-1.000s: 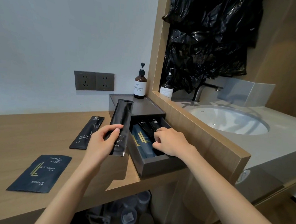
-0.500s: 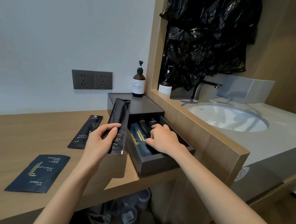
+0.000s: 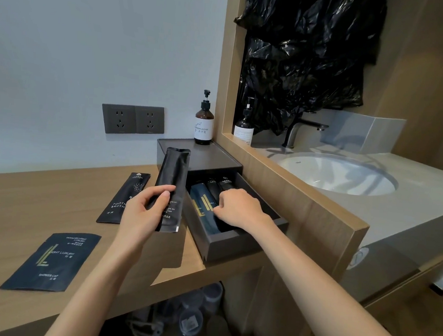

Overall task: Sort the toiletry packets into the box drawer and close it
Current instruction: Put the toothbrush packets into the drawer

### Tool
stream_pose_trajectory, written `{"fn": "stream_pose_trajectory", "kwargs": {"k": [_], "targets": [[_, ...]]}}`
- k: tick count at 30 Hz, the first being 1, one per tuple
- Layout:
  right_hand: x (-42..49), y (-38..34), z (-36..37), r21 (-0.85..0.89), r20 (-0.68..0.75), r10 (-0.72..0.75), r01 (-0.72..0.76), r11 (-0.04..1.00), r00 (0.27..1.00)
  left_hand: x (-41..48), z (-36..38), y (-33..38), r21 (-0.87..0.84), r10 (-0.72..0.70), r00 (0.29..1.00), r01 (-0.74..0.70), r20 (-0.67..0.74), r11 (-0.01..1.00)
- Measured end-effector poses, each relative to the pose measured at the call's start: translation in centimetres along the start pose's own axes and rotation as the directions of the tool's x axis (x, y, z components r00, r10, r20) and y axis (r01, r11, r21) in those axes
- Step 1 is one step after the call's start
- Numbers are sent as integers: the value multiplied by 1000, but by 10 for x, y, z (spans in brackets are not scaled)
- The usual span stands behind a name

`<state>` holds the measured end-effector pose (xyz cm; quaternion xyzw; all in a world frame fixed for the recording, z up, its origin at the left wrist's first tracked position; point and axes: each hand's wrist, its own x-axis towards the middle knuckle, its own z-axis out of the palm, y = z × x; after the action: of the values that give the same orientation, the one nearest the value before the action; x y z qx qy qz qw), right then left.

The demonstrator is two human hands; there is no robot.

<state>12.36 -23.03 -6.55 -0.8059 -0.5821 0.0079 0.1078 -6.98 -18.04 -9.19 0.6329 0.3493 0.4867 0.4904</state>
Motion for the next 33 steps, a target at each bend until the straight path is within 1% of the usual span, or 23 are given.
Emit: {"fn": "stream_pose_trajectory", "kwargs": {"k": [2,4,8,12,16,18,20,22,23,25,26,27,29,33], "targets": [[-1,9,-4,51,21,-31,30,998,999,0,0,0,-2,2,1000,-2,1,1000],[-3,15,-5,62,64,-47,43,997,997,1,0,0,-1,5,1000,-5,2,1000],[-4,16,0,-80,286,-22,47,996,958,1,4,3,-7,-1,1000,1,2,1000],[2,22,0,-147,410,74,-14,989,909,1,7,4,1,9,1000,-9,11,1000],[5,25,0,-125,450,90,-37,992,889,1,8,7,13,16,1000,-16,11,1000],[3,25,-3,-87,443,76,-42,995,893,0,8,9,13,14,1000,-14,13,1000],[-4,26,-9,-42,375,38,-24,999,926,-2,8,11,16,16,1000,-16,17,1000],[-13,26,-15,9,203,-36,35,999,978,-4,9,15,12,22,999,-23,30,1000],[-18,25,-18,42,106,-77,72,996,991,-6,10,17,5,25,999,-25,43,1000],[-27,22,-22,156,-74,-139,149,976,988,-7,12,18,-2,43,997,-43,64,999],[-32,18,-24,242,-151,-149,183,953,977,-8,14,18,-2,54,996,-54,67,999],[-36,14,-26,344,-212,-144,211,915,967,-9,17,19,-4,62,996,-62,67,998],[-43,2,-29,534,-273,-110,246,809,956,-12,23,22,-16,66,996,-66,60,998],[-48,-16,-25,737,-316,-45,275,617,948,-22,35,32,-103,85,992,-75,95,992]]}}
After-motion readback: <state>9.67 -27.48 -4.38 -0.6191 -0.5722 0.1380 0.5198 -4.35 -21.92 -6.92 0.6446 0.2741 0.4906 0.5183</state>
